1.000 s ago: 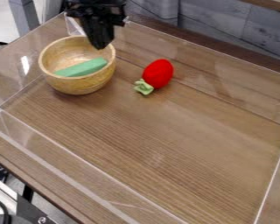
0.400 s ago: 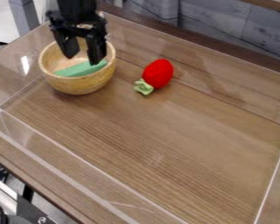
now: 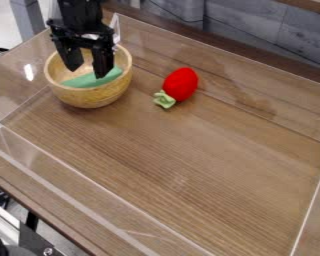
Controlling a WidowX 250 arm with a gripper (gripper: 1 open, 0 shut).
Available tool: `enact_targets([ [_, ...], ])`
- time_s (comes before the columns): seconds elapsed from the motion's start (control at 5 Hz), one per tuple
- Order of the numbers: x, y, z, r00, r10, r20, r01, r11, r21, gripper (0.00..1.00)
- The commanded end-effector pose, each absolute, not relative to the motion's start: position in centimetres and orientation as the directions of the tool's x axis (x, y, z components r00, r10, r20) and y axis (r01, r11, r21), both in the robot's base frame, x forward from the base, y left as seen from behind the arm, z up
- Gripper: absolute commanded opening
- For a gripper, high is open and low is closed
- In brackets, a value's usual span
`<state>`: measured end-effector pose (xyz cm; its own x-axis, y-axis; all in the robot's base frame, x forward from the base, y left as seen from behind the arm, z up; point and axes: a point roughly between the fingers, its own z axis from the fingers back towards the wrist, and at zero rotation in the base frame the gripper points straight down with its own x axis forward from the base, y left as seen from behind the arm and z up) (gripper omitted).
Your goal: Remove the green stick from the brown bowl and put it on the table
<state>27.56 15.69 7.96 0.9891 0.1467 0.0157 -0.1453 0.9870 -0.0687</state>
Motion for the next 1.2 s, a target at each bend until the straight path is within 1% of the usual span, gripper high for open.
enact_targets([
  [0.0,28.5,17.1,8.9,0.983,0.170,0.063,-0.167,0.985,-0.037,1.00],
  [0.4,29.2,18.1,7.9,0.981,0.188,0.053,-0.187,0.982,-0.025,1.00],
  [0.6,29.4,18.4,7.5,0.980,0.195,0.049,-0.194,0.981,-0.021,0.00],
  [1.0,29.5,18.7,6.8,0.983,0.181,0.038,-0.180,0.983,-0.021,0.00],
])
